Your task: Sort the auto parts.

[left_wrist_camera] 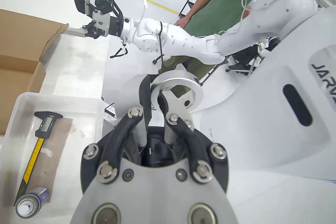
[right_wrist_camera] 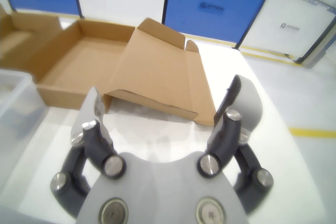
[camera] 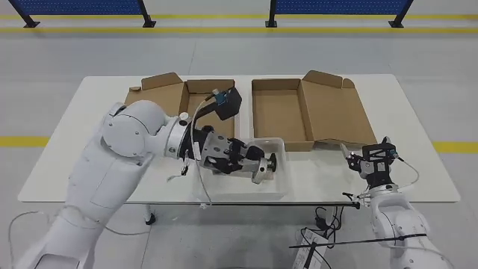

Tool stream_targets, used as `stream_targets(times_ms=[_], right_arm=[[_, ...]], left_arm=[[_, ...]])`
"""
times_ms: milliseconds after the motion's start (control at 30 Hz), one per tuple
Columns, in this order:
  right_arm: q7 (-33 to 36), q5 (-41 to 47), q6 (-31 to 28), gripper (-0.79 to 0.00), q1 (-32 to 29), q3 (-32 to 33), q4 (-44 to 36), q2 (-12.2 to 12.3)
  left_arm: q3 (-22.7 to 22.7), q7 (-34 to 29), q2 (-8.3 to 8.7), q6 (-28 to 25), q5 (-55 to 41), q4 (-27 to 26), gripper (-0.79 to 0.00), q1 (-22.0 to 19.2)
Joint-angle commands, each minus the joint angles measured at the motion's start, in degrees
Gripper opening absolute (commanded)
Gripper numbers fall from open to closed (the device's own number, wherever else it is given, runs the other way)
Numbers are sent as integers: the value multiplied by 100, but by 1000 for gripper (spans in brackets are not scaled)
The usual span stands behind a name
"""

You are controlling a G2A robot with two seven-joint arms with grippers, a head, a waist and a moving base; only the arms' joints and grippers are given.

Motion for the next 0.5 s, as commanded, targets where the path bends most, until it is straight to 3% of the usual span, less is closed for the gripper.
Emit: stream_targets(times_ms=[0, 467], right_arm=[[0, 0, 0, 0, 0, 0, 0, 0], [0, 0, 0, 0, 0, 0, 0, 0]], left_arm=[[78, 7, 37, -7, 52, 17, -785, -61], [858, 129, 158, -128, 1073, 380, -785, -614]])
